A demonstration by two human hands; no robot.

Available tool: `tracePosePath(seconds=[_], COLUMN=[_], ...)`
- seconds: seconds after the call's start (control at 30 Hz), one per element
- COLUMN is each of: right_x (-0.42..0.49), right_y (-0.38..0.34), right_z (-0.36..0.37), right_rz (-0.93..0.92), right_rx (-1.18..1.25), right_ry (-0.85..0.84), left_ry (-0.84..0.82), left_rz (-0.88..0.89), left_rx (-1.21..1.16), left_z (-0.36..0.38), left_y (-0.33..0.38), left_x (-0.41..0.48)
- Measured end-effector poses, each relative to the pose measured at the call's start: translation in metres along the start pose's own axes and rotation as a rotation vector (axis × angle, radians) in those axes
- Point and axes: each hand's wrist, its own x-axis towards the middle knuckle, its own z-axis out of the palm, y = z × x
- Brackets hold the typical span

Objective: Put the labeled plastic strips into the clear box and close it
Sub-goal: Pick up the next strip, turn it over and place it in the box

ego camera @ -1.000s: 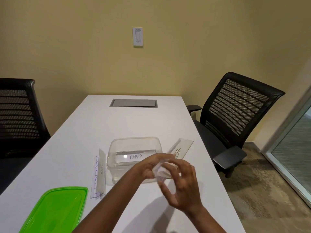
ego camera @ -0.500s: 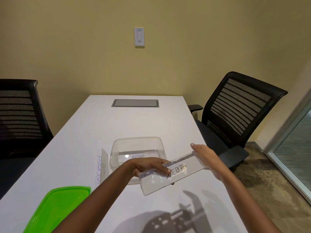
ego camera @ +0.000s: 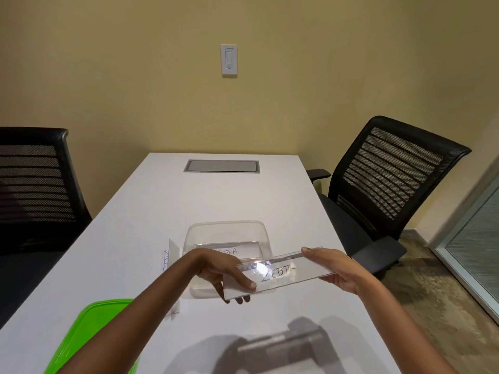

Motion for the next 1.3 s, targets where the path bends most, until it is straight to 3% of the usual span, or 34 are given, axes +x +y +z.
tracePosePath(seconds=[0.07, 0.2, 0.43, 0.8, 1.3], right_x=[0.005, 0.022, 0.063, 0.127, 0.166], right_y=[-0.001, -0.006, -0.018, -0.015, 0.013], right_z=[0.007, 0.026, 0.059, 0.086, 0.108], right_rz=[-0.041, -0.194, -0.301, -0.290, -0.125], right_rx=[-0.065, -0.436, -0.970, -1.168, -1.351], right_ry=[0.019, 0.136, 0.083, 0.116, 0.044], left_ry=[0.176, 0.447, 0.815, 0.771, 0.640], left_rz=[-0.018, -0.005, -0.118, -0.229, -0.322], left_rx=[0.071, 0.318, 0.708, 0.648, 0.622], left_z=[-0.007, -0.021, -0.061, -0.098, -0.104], left_y=[-0.007, -0.020, -0.036, -0.071, -0.106], left_x=[-0.001, -0.001, 0.003, 0.037, 0.090])
